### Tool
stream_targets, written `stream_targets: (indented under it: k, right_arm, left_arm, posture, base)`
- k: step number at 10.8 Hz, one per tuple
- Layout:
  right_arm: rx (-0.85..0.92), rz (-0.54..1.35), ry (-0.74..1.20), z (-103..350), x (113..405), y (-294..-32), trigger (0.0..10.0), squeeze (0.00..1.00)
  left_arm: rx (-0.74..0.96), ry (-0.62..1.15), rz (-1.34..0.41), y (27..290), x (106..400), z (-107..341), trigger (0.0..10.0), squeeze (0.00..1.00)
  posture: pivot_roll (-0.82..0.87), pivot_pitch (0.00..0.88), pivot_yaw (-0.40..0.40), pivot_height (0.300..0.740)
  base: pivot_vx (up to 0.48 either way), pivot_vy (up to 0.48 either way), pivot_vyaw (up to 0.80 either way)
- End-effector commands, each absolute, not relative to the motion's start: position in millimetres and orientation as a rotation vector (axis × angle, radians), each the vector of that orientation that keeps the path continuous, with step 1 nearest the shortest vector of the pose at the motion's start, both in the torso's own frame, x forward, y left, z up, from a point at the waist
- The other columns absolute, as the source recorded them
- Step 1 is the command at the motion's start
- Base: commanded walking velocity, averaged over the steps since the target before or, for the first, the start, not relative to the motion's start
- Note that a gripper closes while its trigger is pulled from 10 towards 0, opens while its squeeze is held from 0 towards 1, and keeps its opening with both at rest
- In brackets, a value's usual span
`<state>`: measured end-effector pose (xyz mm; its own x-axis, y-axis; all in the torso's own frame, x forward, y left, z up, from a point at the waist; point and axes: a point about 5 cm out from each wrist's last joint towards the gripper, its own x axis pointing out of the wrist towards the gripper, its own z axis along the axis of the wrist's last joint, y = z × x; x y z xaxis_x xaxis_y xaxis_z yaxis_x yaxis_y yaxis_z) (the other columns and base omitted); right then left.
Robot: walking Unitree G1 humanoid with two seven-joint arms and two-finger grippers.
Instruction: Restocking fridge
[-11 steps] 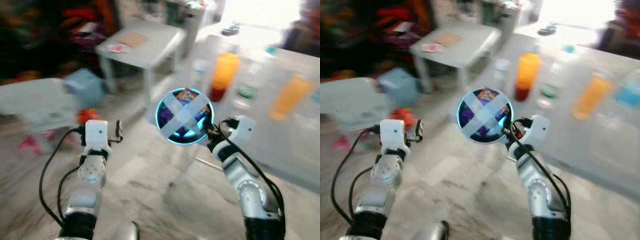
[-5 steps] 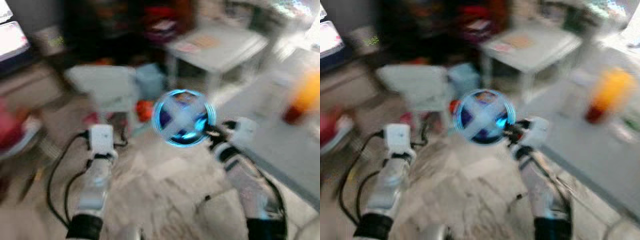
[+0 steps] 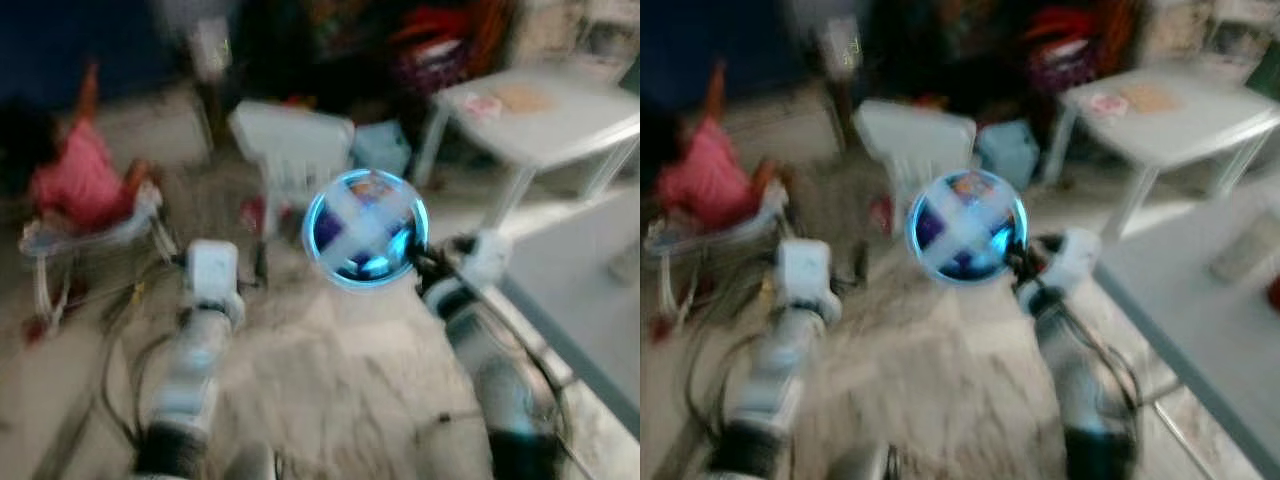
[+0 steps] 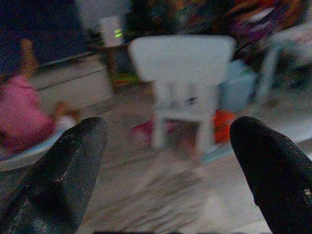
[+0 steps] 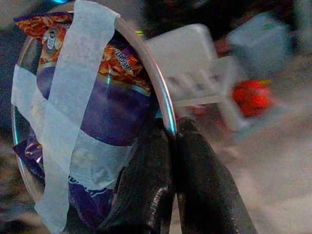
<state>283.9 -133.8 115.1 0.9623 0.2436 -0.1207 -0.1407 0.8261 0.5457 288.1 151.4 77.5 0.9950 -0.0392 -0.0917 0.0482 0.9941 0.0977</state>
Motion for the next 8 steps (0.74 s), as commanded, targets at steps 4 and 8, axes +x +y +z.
stream_targets:
  k: [4, 8]
  right_arm:
    - [0.494, 0.200, 0.103, 124, 279, -147, 10.0, 0.00]
    - [0.468, 0.203, 0.089, 122, 285, -144, 10.0, 0.00]
  left_arm:
    - [0.115, 0.090, -0.128, 170, 256, 86, 10.0, 0.00]
    - [0.143, 0.103, -0.056, 170, 257, 83, 10.0, 0.00]
  posture:
    - [0.00, 0.000, 0.029, 0.740]
    - [0.03, 0.000, 0.019, 0.740]
  base:
    - [0.000, 0.000, 0.80]
    - [0.000, 0.000, 0.80]
